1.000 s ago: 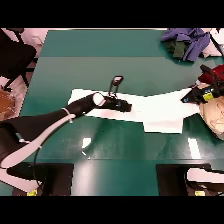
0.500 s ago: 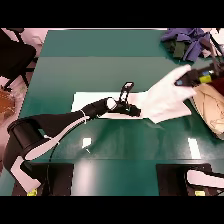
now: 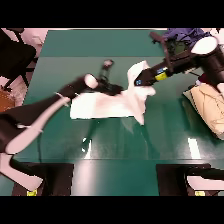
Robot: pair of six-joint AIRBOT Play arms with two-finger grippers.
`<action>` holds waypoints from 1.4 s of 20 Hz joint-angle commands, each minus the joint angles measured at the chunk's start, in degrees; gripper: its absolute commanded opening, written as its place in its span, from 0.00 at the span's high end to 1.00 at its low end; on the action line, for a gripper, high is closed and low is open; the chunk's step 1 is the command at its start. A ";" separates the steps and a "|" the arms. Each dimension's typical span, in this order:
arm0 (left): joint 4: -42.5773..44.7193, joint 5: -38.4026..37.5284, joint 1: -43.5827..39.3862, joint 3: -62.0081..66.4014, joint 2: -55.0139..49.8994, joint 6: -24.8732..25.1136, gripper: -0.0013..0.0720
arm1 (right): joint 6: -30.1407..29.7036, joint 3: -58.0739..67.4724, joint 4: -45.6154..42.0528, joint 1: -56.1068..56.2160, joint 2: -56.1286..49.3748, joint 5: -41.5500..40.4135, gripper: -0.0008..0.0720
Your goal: Fold the shirts.
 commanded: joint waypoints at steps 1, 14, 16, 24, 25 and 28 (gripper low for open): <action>29.22 -17.99 12.50 0.57 10.91 -16.11 0.95 | 1.03 0.20 2.21 5.81 -3.56 -5.49 0.96; 30.80 -27.10 19.78 -0.17 30.38 -9.22 0.95 | 0.44 22.47 26.60 29.64 -37.46 -31.41 0.13; 30.77 -27.15 19.78 -0.28 30.40 -8.28 0.95 | 0.33 25.40 28.04 28.06 -39.23 -26.27 0.13; 31.47 -30.08 19.80 -0.33 30.40 -5.33 0.95 | 1.86 3.21 12.59 7.78 -20.09 -13.40 0.15; 31.45 -30.27 19.80 -0.33 30.40 -5.33 0.95 | 1.07 -2.14 12.76 4.76 -17.16 -13.79 0.14; 31.43 -30.05 19.80 -0.33 30.40 -5.33 0.95 | -1.29 -15.45 12.85 -0.98 -13.27 -14.80 0.14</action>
